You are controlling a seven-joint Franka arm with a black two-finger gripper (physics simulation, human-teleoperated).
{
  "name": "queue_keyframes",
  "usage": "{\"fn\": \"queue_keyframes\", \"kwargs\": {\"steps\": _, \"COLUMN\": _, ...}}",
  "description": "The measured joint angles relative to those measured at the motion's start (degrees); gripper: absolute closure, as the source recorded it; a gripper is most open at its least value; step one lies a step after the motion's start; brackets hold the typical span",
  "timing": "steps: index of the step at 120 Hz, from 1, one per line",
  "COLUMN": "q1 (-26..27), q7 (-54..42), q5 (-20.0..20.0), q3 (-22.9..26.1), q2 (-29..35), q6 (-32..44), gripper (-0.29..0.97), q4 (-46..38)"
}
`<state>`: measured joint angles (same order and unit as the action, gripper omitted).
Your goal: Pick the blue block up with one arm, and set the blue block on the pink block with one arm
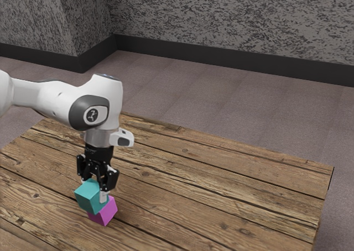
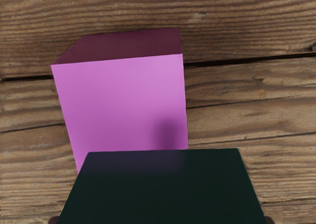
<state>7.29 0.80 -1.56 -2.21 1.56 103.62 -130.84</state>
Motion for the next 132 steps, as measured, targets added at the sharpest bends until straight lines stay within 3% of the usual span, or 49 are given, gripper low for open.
{"fn": "queue_keyframes", "kwargs": {"steps": 132, "q1": -1.18, "q7": 1.43, "q5": -2.45, "q3": -1.48, "q2": -4.92, "q6": 2.08, "gripper": 0.29, "q4": 3.12}}
